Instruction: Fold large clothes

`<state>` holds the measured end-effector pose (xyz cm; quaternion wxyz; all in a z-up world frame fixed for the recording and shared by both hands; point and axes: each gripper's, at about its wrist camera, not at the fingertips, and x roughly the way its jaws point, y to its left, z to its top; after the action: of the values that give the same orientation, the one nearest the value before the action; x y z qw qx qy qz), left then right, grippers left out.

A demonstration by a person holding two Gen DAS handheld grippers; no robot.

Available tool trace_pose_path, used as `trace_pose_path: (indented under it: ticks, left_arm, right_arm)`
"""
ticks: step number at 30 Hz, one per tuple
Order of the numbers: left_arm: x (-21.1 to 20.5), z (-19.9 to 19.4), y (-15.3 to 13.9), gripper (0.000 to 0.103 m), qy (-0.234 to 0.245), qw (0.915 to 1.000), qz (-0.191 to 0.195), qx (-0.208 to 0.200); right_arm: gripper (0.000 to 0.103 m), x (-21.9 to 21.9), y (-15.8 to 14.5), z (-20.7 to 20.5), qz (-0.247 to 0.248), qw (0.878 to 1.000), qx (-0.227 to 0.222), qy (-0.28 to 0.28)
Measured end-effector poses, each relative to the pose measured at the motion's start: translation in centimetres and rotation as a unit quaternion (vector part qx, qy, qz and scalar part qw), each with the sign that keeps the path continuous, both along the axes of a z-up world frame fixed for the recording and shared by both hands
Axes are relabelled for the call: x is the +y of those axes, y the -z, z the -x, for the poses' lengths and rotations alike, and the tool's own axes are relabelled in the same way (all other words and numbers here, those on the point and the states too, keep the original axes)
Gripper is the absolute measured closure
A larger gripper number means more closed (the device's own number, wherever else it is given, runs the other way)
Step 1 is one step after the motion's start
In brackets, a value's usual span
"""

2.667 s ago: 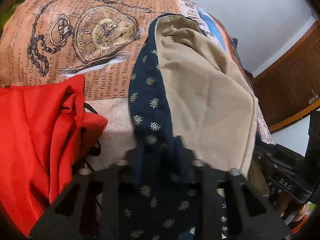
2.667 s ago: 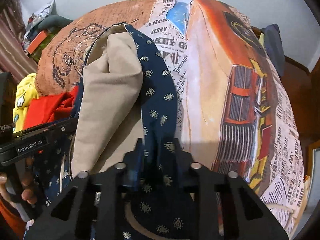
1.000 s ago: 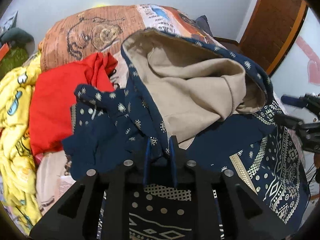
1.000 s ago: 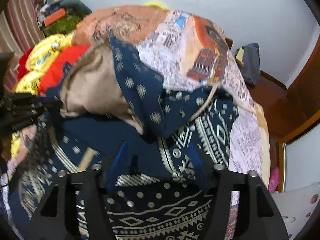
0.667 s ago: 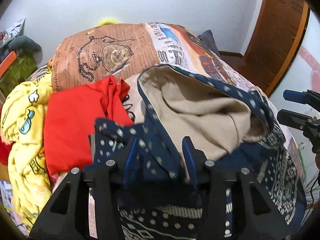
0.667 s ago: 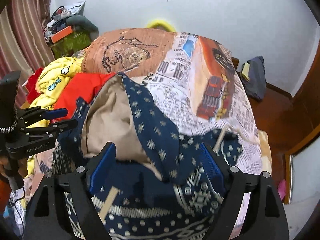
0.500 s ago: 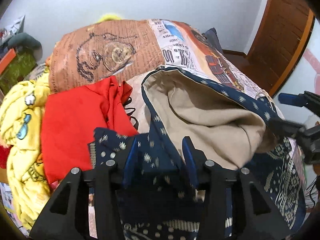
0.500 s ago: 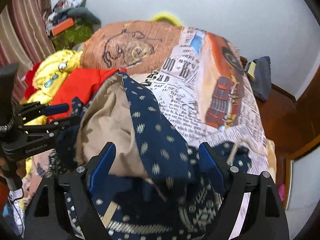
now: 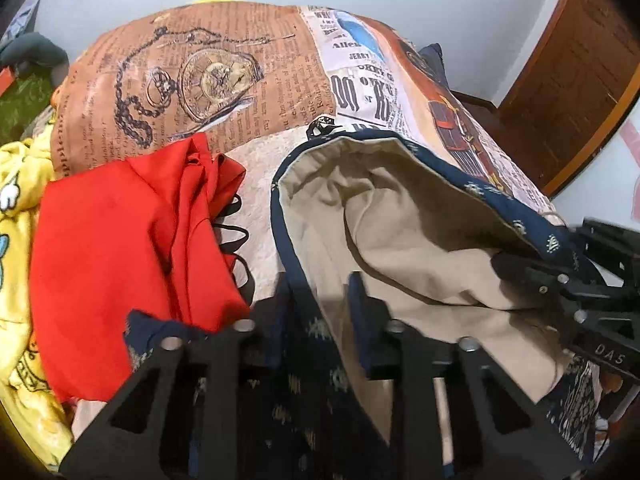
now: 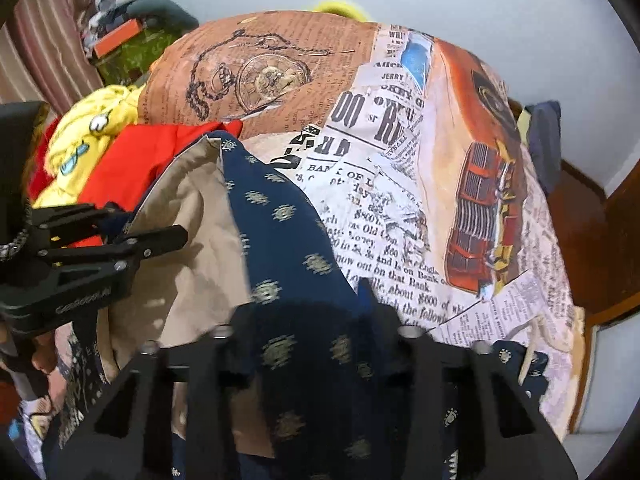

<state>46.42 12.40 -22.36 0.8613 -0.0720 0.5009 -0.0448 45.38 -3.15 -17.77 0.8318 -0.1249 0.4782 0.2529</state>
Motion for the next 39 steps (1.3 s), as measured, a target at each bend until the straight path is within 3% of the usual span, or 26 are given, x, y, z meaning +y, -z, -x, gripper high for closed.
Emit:
trace_pose_path:
  ticks: [5,14,20,25,31,39]
  left_arm:
    - [-0.6,0.4,-0.8,0.097,0.006,0.9999,0.001,-0.015]
    - [-2.7,5.8,-9.1,0.097,0.051,0.9930,0.035,-0.101]
    - [-4.9,10.9,-11.5,0.097,0.090,0.9882,0.037,-0.118]
    - [-6.4,14.9,-10.0,0.097,0.110,0.9887,0.011,-0.102]
    - [-7.1,18.2,-5.5,0.097,0.122,0.9913,0.011,-0.048]
    - [-7.3,21.5,-0.7,0.097,0.134,0.9909,-0.013,0.004]
  right_arm:
    - [0.093,-1.4,-0.9,0.3,-0.034,0.999,0.001,0.006]
    - [0.095,-4.2,-5.9,4.7,-0.053,0.998,-0.045,-0.010]
    - [0.095,-6.2,-7.1,8.8,-0.067,0.997,-0.047,-0.013]
    - [0.095,-7.4,-5.5,11.9,-0.060,0.998,-0.027,-0.013]
    - [0.095,-8.5,-2.4,14.9,-0.054,0.998,0.012,-0.010]
    - [0.091,-8.9,-0.6,17.8,-0.050,0.998,0.017,-0.019]
